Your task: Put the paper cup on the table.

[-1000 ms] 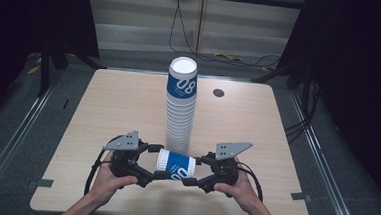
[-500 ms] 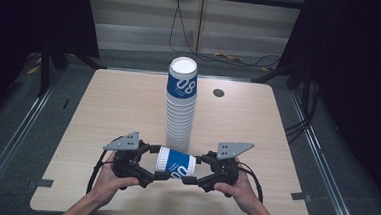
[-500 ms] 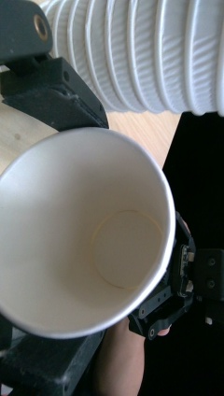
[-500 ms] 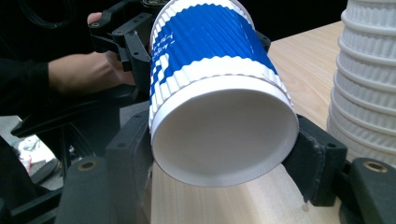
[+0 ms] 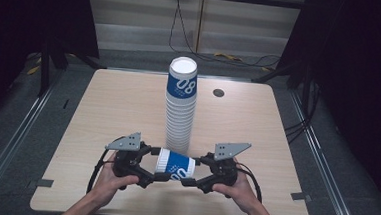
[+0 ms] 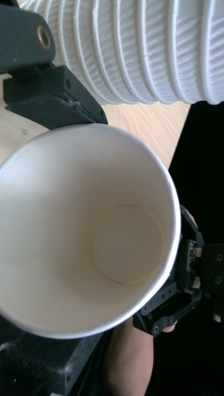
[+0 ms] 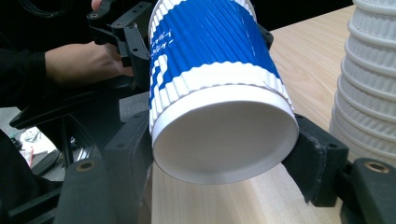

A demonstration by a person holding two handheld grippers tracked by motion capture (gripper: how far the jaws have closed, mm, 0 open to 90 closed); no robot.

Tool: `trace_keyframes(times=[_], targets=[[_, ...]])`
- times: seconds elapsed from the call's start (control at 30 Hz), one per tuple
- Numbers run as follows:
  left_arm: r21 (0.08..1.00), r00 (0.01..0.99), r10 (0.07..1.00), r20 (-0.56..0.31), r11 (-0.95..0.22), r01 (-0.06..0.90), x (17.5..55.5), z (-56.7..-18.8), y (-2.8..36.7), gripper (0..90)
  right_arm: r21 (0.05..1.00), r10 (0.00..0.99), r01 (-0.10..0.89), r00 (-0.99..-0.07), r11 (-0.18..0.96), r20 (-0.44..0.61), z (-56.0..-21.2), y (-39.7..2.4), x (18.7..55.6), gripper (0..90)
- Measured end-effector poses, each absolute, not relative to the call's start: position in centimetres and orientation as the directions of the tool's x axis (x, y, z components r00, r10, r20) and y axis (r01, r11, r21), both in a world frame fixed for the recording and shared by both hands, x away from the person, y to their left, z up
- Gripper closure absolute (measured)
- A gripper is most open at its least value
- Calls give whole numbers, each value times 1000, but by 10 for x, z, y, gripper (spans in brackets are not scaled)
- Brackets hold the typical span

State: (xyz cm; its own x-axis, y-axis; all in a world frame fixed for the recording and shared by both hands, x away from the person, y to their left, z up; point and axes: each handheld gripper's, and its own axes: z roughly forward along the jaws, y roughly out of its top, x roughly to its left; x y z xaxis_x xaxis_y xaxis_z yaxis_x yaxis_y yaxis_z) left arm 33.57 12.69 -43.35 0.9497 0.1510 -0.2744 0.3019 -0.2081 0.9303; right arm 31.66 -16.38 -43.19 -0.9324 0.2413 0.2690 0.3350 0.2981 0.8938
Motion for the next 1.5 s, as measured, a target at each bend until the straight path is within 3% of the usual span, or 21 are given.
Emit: trace_keyframes(times=[0.47, 0.73, 1.0, 1.33, 1.5], targets=[[932, 952, 121, -282, -202, 302, 336, -432, 129, 176, 874, 260, 364, -922, 323, 287, -432, -164, 317, 254], [932, 951, 149, -271, -206, 298, 335, -427, 132, 180, 868, 289, 360, -919, 341, 268, -432, -163, 316, 171], [927, 940, 198, -279, -200, 317, 337, -423, 145, 178, 856, 315, 355, -918, 376, 242, -432, -164, 319, 165], [915, 927, 272, -258, -239, 325, 342, -418, 165, 177, 834, 472, 410, -856, 370, 211, -434, -179, 322, 142], [909, 921, 306, -242, -260, 326, 344, -415, 171, 174, 834, 503, 416, -841, 364, 199, -438, -189, 321, 143]])
